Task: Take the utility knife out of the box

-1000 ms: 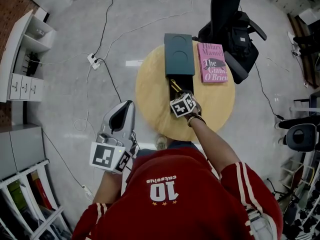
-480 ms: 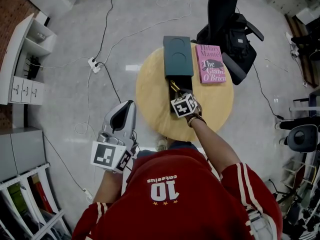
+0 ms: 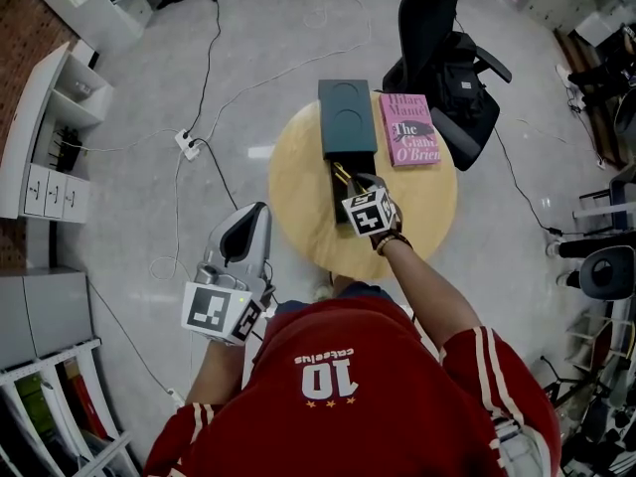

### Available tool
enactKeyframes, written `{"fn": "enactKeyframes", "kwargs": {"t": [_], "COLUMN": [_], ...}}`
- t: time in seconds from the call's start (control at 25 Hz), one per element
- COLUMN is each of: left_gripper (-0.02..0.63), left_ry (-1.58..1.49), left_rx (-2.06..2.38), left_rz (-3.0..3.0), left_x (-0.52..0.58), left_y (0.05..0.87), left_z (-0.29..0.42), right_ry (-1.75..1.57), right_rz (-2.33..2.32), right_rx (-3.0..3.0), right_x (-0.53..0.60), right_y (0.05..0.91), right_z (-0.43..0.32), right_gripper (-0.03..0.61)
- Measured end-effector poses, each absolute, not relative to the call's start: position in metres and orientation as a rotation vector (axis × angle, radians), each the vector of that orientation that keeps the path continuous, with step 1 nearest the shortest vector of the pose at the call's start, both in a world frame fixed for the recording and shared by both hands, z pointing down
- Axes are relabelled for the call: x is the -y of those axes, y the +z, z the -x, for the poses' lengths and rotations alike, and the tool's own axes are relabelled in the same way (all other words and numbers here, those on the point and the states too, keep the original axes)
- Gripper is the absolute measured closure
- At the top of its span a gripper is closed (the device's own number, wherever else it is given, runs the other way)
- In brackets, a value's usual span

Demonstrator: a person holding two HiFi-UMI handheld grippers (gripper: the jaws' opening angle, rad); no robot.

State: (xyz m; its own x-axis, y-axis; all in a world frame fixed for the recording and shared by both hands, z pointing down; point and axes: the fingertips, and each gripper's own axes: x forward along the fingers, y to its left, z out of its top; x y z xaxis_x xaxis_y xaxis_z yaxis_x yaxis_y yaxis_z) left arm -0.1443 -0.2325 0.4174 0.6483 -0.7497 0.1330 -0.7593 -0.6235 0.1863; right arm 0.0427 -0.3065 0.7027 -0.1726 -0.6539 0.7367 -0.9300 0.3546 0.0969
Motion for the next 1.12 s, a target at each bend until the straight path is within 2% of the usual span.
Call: {"fn": "enactKeyframes", "kwargs": {"t": [0.68,1.12], "left_gripper": [0.611,0.611], "left_ry": [-0.047,-0.071], "left_rx": [1.240,1.181], "left_rz": [-2.734,-2.798], "left_x": [0.200,0.187], "left_y": [0.377,0.366], "left_z": [0.143,0.127], "right_ry": [0.288,0.197], "right_rz": [-1.598,-1.742], "right_rx": [2.202,2.427], "right_x": [0.271,0.206], "right_y": [0.531,0.412], "right_z": [-0.047,-0.053], "right_gripper": [0.538,0.538]}}
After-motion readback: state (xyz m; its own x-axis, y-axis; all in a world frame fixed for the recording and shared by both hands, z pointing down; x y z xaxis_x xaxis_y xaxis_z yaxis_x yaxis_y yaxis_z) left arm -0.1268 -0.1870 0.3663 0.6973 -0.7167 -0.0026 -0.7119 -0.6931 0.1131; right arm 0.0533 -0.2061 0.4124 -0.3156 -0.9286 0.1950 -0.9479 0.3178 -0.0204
